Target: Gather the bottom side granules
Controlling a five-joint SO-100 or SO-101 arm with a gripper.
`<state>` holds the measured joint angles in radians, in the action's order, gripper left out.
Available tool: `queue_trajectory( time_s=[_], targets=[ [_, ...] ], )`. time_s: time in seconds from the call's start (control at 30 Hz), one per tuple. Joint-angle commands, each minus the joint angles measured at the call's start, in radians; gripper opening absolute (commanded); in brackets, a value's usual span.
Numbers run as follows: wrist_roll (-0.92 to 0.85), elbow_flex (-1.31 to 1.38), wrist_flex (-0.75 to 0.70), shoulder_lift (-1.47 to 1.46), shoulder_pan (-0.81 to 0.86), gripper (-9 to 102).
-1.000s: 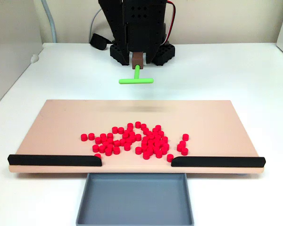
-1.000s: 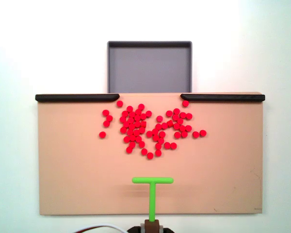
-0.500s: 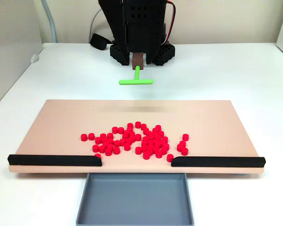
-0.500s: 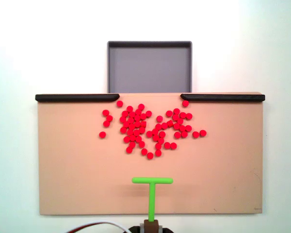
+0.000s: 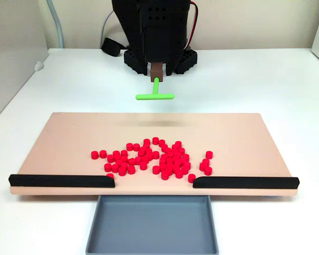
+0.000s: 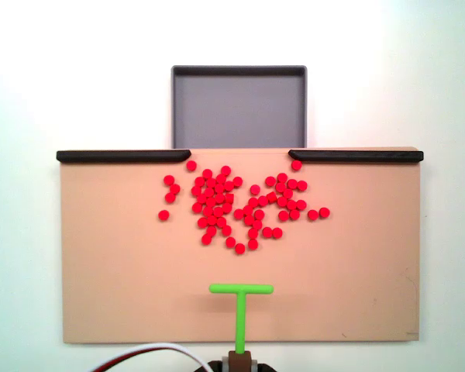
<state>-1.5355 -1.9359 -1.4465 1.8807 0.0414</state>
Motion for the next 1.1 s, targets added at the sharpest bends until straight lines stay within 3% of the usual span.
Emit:
queue_trajectory(
  time_s=[0.0, 0.4, 0.73, 1.07],
  targets=[
    [0.003, 0.021, 0.005, 0.002, -0.011, 3],
    [-0.026, 0.011, 0.008, -0.025, 0.006, 4],
    [-0.031, -0.169, 0.212, 0.012, 0.003, 4],
    [-0.037, -0.242, 0.308, -0.005, 0.005, 4]
  ],
)
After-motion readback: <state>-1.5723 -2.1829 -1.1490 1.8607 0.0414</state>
